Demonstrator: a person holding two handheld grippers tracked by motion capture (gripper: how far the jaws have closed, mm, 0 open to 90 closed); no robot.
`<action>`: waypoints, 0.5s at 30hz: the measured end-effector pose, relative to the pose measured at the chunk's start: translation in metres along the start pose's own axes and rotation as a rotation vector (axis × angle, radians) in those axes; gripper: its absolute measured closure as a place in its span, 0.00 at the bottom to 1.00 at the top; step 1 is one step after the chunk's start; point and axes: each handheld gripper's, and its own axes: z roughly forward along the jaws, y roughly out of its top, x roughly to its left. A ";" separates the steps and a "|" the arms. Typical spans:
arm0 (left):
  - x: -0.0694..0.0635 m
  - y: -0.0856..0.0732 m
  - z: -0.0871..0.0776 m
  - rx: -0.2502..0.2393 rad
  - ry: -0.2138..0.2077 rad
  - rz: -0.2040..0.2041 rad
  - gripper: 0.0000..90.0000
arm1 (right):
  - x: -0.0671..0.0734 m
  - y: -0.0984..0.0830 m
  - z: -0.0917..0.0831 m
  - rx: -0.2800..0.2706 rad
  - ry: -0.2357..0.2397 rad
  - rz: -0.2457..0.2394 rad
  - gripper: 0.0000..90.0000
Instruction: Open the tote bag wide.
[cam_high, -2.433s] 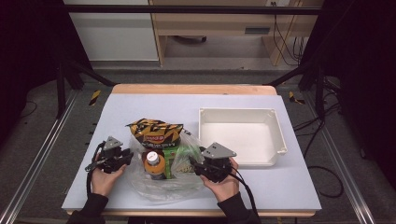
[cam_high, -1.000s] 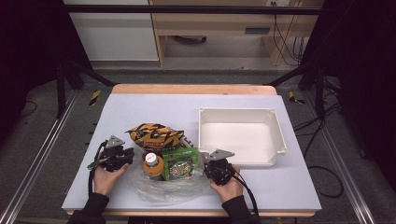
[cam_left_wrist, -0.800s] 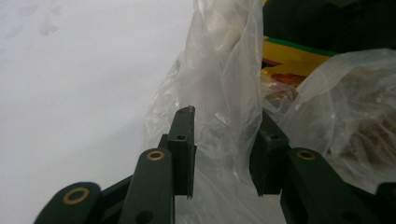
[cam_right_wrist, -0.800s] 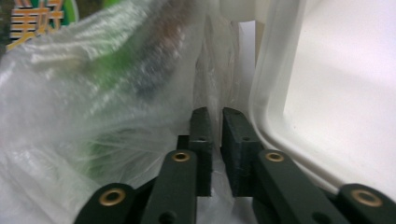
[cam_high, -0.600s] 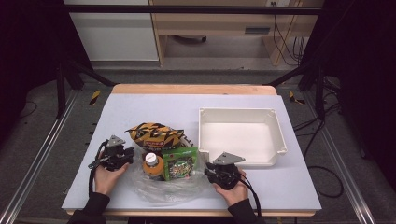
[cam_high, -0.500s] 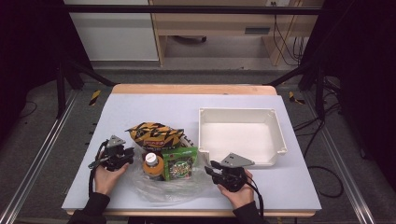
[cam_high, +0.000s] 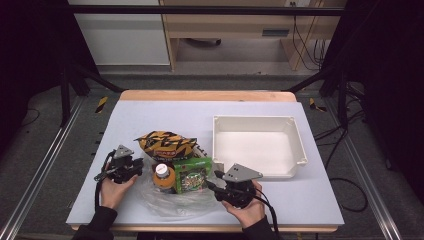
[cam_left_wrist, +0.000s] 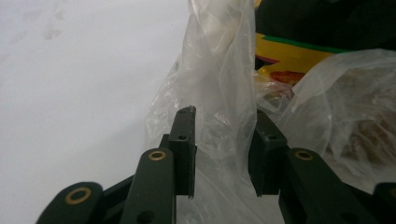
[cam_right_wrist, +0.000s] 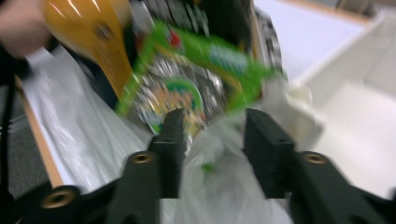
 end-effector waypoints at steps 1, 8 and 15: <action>0.000 0.000 0.000 -0.001 -0.001 -0.001 0.73 | -0.003 -0.005 0.001 0.024 -0.009 0.009 0.77; -0.001 0.000 0.002 0.005 -0.001 0.002 0.73 | -0.020 -0.038 0.008 0.129 -0.009 0.071 1.00; 0.000 -0.001 0.004 0.007 -0.001 0.000 0.73 | -0.023 -0.053 0.032 0.168 -0.028 0.088 1.00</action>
